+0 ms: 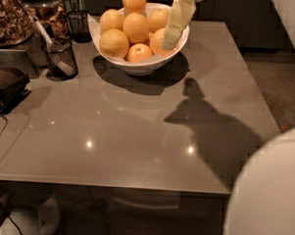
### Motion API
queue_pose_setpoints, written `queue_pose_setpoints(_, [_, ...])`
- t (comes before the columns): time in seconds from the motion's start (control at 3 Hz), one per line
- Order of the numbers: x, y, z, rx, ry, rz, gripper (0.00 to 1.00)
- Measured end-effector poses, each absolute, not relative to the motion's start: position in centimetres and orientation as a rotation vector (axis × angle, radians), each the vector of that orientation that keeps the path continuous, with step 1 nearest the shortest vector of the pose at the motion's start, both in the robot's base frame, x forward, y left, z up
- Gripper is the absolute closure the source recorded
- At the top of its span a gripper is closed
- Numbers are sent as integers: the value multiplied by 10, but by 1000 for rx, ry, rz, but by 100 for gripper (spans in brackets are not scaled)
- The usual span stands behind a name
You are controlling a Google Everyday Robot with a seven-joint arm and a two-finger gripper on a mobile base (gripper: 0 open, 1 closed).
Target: Pick orange from white bowl
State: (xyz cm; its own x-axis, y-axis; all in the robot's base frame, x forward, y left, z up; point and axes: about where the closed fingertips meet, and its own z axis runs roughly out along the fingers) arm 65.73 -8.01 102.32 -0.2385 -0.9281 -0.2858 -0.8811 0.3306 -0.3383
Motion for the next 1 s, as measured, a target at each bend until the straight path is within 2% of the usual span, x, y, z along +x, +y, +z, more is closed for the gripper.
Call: queue_pose_setpoints(1.0, [719, -41, 994, -1594, 2155, 20, 0])
